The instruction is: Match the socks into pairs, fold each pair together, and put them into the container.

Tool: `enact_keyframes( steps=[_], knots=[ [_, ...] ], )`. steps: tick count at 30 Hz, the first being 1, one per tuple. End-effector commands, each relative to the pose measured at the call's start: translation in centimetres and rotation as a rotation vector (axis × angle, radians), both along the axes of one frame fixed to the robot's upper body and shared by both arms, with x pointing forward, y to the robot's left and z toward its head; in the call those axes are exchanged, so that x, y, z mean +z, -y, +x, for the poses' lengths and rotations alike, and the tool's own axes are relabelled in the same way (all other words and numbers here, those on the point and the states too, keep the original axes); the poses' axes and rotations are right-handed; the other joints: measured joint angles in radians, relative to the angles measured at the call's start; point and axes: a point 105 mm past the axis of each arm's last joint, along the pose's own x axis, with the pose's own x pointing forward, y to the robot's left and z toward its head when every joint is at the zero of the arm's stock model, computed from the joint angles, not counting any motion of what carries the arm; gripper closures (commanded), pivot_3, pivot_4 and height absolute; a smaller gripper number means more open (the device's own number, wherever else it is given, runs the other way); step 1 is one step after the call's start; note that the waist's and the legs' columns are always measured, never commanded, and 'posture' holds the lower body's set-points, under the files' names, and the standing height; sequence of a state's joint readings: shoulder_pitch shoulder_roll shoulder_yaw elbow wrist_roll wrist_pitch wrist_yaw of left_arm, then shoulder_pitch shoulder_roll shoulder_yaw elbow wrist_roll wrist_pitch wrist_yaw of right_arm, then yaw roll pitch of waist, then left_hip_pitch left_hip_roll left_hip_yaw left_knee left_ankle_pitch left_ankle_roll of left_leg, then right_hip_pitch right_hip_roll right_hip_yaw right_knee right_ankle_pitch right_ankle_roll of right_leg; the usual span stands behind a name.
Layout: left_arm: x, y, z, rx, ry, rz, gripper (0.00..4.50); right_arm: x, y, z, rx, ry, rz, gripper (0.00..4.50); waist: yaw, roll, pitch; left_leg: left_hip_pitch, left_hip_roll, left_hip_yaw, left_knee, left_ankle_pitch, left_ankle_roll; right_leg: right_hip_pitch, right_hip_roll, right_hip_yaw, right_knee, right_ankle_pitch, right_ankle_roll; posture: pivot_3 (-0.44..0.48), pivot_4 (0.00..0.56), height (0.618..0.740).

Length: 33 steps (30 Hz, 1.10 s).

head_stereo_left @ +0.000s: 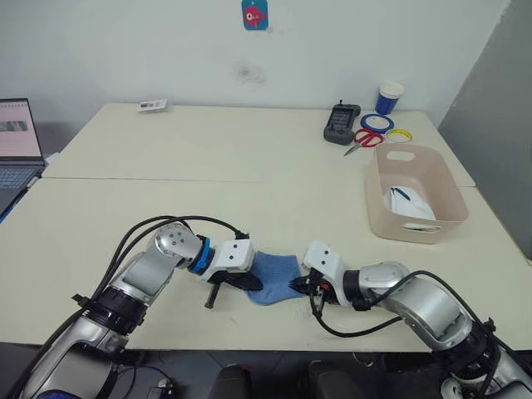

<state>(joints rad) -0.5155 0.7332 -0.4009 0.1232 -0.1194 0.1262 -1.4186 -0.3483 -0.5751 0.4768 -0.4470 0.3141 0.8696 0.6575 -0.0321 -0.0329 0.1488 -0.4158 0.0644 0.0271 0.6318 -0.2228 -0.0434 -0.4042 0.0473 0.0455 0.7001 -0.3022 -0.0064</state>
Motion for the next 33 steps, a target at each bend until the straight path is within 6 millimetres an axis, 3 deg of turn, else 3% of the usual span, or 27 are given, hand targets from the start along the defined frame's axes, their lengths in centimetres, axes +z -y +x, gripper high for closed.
enact_keyframes(
  steps=[1, 6, 8, 10, 13, 16, 24, 33],
  knots=[
    [1.9, -0.5, -0.2, 0.056, -0.064, -0.076, 4.5, 1.6, 0.3, -0.2, -0.013, 0.042, 0.05, 4.47, -0.001, 0.0, 0.0, 0.0, 0.0, 0.0, 0.0, 0.0, 0.0, 0.0, 0.0, 0.0, 0.0, 0.0, 0.0, 0.0, 0.15, 0.732],
    [5.0, 0.3, -0.2, 0.104, -0.105, -0.155, 4.5, 3.4, 0.8, -0.2, -0.088, 0.037, 0.136, 4.47, 0.0, -0.001, 0.001, -0.002, 0.001, -0.001, 0.0, 0.0, 0.0, -0.001, 0.0, -0.001, 0.001, 0.0, 0.0, 0.0, 0.15, 0.732],
    [4.8, 0.2, 0.1, 0.126, -0.094, -0.137, 4.5, 3.5, 1.1, -0.3, -0.112, 0.018, 0.151, 4.47, 0.0, -0.001, 0.001, -0.001, 0.0, -0.001, 0.0, 0.0, 0.0, -0.001, 0.0, -0.001, 0.0, 0.0, 0.0, 0.0, 0.15, 0.732],
    [3.1, -0.7, 0.4, 0.127, -0.065, -0.057, 4.5, 3.4, 1.9, 0.1, -0.175, 0.01, 0.138, 4.47, 0.0, -0.001, 0.001, -0.001, 0.0, -0.001, 0.0, 0.0, 0.0, -0.001, 0.0, 0.0, 0.0, 0.0, 0.0, 0.0, 0.15, 0.732],
    [1.0, -1.8, 0.3, 0.144, -0.081, 0.013, 4.5, 3.6, 2.5, 0.3, -0.227, -0.026, 0.151, 3.85, -0.002, -0.001, 0.001, -0.001, 0.0, 0.0, 0.0, 0.0, 0.0, -0.001, 0.0, 0.001, 0.0, 0.0, 0.0, 0.0, 0.15, 0.732],
    [-0.4, -2.5, 0.5, 0.165, -0.082, 0.05, 4.5, 3.5, 2.5, 0.3, -0.269, -0.106, 0.185, 2.82, 0.0, -0.001, 0.001, -0.001, 0.001, -0.001, 0.0, 0.0, 0.0, -0.001, 0.0, 0.0, 0.0, 0.0, 0.0, 0.0, 0.15, 0.732],
    [-1.0, -2.7, -0.6, 0.146, -0.101, 0.057, 4.5, 1.6, 0.3, -0.4, -0.311, -0.351, 0.221, 0.02, -0.002, 0.0, 0.0, 0.0, 0.001, 0.0, 0.0, 0.0, 0.0, 0.0, 0.0, 0.0, 0.001, 0.0, 0.0, 0.0, 0.15, 0.732],
    [-1.2, -2.9, -1.1, 0.154, -0.1, 0.063, 4.5, 1.1, -2.2, 1.0, -0.33, -0.502, 0.264, 0.02, -0.01, 0.0, -0.001, 0.001, 0.001, -0.001, 0.0, 0.0, 0.0, 0.0, 0.0, 0.0, 0.003, 0.0, 0.0, 0.0, 0.15, 0.732]
  ],
)
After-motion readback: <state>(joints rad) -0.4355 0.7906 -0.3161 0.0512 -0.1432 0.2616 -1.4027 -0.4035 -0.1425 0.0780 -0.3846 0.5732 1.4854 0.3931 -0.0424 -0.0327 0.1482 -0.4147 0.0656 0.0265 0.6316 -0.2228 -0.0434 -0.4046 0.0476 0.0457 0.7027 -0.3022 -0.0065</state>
